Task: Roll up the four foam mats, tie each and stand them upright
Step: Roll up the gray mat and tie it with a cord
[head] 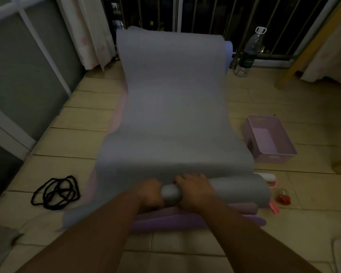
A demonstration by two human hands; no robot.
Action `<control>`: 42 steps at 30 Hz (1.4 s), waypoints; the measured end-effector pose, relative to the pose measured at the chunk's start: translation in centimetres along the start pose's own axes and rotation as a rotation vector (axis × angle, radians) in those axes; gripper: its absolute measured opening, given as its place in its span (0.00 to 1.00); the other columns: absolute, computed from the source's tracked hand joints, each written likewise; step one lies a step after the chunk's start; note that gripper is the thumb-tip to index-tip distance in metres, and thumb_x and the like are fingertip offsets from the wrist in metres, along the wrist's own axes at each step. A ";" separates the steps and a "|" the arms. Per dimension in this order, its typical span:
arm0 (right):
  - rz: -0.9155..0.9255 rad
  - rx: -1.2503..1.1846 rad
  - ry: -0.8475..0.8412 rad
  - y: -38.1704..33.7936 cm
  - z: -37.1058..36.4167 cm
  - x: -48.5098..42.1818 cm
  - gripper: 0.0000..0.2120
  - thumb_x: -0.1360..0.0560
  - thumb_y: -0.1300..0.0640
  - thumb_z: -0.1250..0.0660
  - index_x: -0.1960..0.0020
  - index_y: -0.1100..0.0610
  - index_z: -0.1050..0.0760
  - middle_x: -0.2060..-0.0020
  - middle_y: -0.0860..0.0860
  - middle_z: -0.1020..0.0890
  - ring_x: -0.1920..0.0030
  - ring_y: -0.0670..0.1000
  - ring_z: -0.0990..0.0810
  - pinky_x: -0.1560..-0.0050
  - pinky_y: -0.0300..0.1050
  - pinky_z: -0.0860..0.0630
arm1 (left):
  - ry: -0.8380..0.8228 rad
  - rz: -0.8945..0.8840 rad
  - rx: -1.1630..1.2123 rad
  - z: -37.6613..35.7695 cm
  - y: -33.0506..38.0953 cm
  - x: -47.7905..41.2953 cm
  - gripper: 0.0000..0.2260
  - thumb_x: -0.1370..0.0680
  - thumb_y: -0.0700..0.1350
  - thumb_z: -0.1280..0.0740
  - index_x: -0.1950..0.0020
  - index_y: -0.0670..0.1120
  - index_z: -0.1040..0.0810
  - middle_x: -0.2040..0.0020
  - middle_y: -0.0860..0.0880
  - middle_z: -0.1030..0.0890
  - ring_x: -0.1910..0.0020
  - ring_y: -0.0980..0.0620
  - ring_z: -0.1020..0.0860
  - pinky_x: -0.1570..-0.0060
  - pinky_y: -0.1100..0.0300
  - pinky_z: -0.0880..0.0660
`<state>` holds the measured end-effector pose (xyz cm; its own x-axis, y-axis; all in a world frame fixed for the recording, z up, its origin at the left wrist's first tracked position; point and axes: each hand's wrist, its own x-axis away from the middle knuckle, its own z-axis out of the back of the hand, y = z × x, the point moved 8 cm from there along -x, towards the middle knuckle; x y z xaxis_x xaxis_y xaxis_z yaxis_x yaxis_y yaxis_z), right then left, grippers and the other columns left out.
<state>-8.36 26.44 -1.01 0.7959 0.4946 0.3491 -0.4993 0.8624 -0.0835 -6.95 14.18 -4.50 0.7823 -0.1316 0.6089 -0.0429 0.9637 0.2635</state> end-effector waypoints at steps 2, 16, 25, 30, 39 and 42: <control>-0.035 0.009 -0.129 0.0 -1.0 0.0 0.33 0.37 0.41 0.23 0.35 0.48 0.29 0.41 0.53 0.20 0.40 0.57 0.22 0.40 0.51 0.29 | -0.063 -0.003 -0.006 -0.1 0.3 0.0 0.22 0.32 0.48 0.26 0.40 0.43 0.20 0.45 0.43 0.18 0.49 0.45 0.19 0.54 0.56 0.23; -0.103 -0.277 -0.220 1.5 -2.9 1.5 0.38 0.40 0.35 0.24 0.33 0.43 0.32 0.38 0.50 0.21 0.40 0.56 0.22 0.41 0.47 0.26 | -0.018 -0.084 -0.132 -1.6 1.6 0.1 0.33 0.38 0.64 0.23 0.38 0.50 0.24 0.41 0.46 0.20 0.44 0.45 0.21 0.46 0.55 0.24; -0.003 -0.193 -0.313 0.5 -1.4 0.4 0.36 0.43 0.39 0.19 0.39 0.48 0.25 0.43 0.51 0.18 0.45 0.55 0.19 0.47 0.46 0.25 | -0.161 -0.146 -0.056 -0.4 1.8 -0.7 0.30 0.35 0.54 0.22 0.35 0.50 0.25 0.39 0.46 0.20 0.45 0.47 0.21 0.46 0.56 0.24; -0.042 -0.306 -0.343 1.5 -1.3 -0.1 0.37 0.41 0.39 0.19 0.36 0.49 0.25 0.42 0.50 0.19 0.44 0.54 0.20 0.49 0.44 0.26 | 0.149 -0.153 -0.156 2.1 1.0 0.6 0.39 0.40 0.68 0.25 0.34 0.54 0.29 0.37 0.51 0.24 0.39 0.49 0.25 0.40 0.54 0.28; -0.042 -0.292 -0.176 1.6 -0.3 -0.5 0.39 0.39 0.37 0.22 0.32 0.46 0.29 0.36 0.49 0.23 0.37 0.54 0.24 0.38 0.47 0.28 | 0.001 -0.021 0.002 1.4 -0.6 0.1 0.42 0.42 0.71 0.26 0.35 0.50 0.24 0.37 0.47 0.22 0.41 0.46 0.23 0.41 0.51 0.25; 0.004 -0.170 0.008 1.0 1.9 -0.6 0.34 0.39 0.38 0.23 0.36 0.46 0.27 0.40 0.50 0.21 0.39 0.56 0.23 0.40 0.47 0.27 | -0.009 -0.026 0.041 2.5 -0.7 0.0 0.40 0.44 0.71 0.26 0.39 0.50 0.22 0.42 0.49 0.19 0.47 0.48 0.21 0.47 0.54 0.23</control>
<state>-9.98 26.82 0.46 0.7969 0.4985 0.3412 -0.4381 0.8658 -0.2419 -8.51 12.92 -2.78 0.7778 -0.1589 0.6081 -0.0483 0.9495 0.3100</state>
